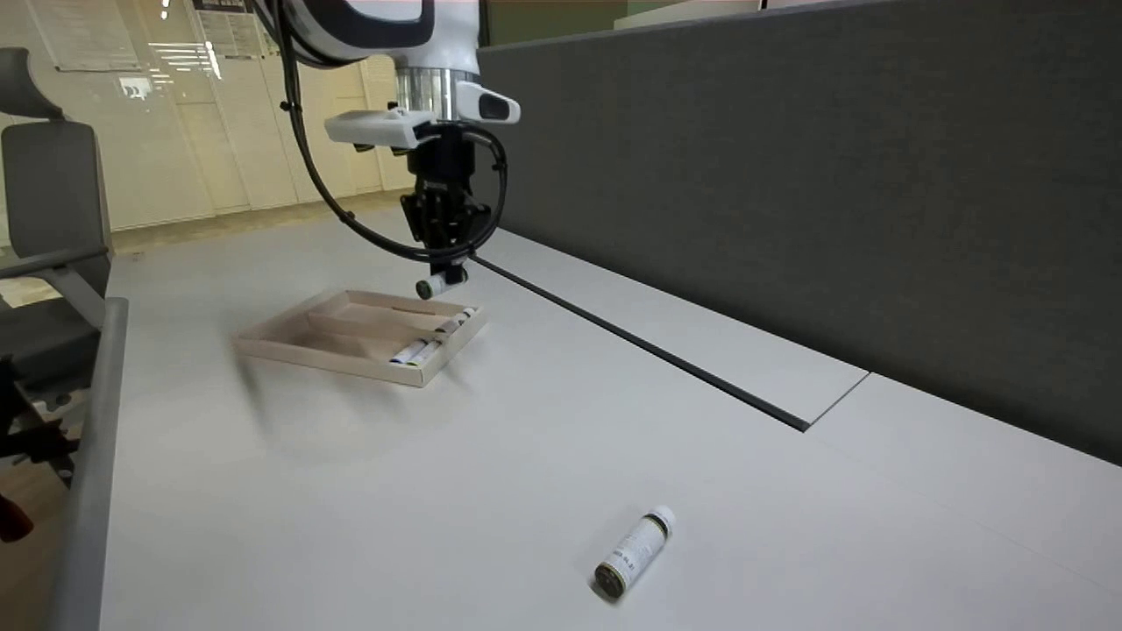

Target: Put a bottle on the tray

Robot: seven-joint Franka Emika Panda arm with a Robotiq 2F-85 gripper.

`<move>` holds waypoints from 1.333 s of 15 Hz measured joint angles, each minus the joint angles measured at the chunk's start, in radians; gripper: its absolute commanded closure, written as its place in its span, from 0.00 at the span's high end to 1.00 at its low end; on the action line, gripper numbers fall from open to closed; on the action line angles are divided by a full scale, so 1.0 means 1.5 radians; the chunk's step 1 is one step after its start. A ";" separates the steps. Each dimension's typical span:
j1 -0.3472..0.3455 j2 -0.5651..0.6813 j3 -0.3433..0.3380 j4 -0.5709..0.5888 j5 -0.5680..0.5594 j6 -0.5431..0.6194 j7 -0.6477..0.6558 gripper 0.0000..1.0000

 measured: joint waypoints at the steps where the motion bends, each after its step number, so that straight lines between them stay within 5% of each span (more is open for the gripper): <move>1: 0.010 0.000 0.004 0.002 0.000 0.000 0.000 0.27; 14: 0.026 0.000 0.002 0.008 -0.009 -0.015 0.013 0.27; 15: 0.026 0.000 0.002 0.008 -0.009 -0.015 0.013 0.07; 20: 0.031 0.006 0.005 0.008 -0.017 0.000 0.010 0.07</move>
